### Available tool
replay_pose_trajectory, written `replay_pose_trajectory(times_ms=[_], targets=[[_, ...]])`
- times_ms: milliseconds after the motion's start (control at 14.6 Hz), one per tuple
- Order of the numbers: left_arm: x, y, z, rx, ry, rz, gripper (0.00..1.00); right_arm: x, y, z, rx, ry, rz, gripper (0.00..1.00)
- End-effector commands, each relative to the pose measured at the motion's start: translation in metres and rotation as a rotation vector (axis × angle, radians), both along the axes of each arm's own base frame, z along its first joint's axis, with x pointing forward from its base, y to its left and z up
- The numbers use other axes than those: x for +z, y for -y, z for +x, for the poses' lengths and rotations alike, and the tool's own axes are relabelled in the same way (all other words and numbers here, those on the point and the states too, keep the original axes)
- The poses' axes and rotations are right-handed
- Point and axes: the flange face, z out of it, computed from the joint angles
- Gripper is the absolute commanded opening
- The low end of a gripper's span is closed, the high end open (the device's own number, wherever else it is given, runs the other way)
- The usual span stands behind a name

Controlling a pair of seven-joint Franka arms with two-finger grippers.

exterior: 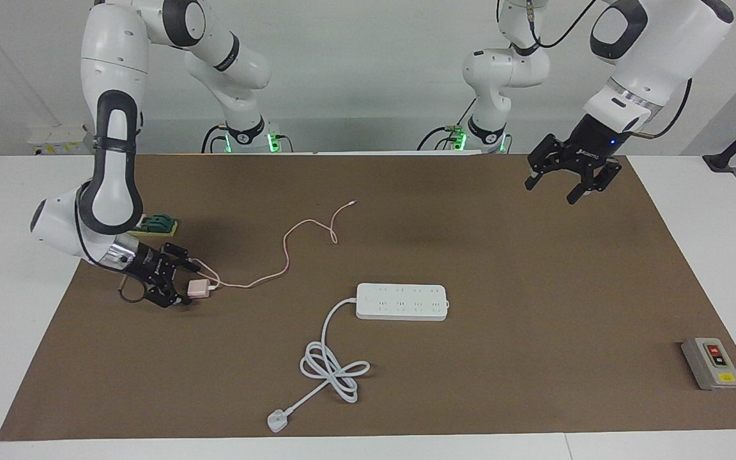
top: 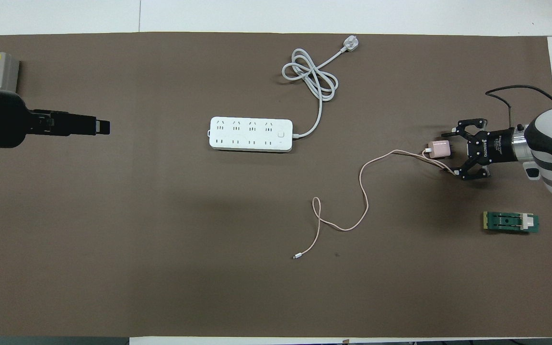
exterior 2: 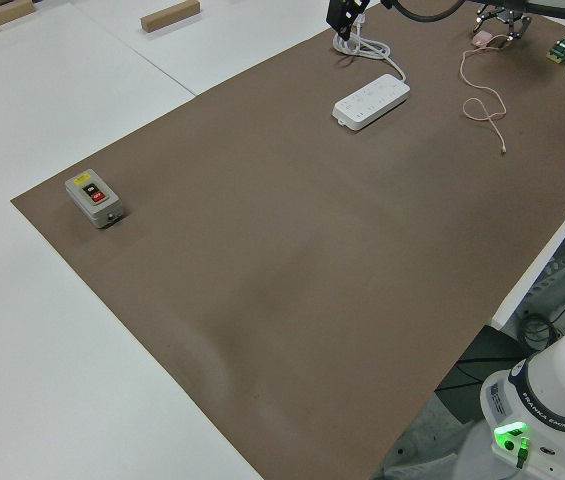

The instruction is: Plug charger into power strip

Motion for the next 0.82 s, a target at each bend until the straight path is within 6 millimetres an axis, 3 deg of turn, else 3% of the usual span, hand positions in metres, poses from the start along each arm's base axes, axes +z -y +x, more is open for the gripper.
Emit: replay_pose_trajectory(times_ms=[0, 68, 342, 479, 753], targets=[[-0.018, 0.006, -0.005, 0.006, -0.044, -0.123, 1.00, -0.006, -0.001, -0.007, 0.005, 0.040, -0.006, 0.74], [-0.021, 0.010, -0.007, 0.014, -0.060, -0.170, 1.00, -0.007, -0.001, -0.008, 0.005, 0.041, -0.007, 0.69], [-0.045, 0.027, -0.016, 0.040, -0.186, -0.409, 1.00, -0.008, -0.001, -0.009, 0.016, 0.061, -0.010, 0.26], [-0.049, 0.034, -0.018, 0.051, -0.226, -0.501, 1.00, -0.008, -0.002, -0.008, 0.026, 0.066, -0.009, 0.00], [-0.062, 0.047, -0.023, 0.069, -0.327, -0.701, 1.00, 0.000, -0.004, -0.004, 0.035, 0.057, 0.014, 0.00]])
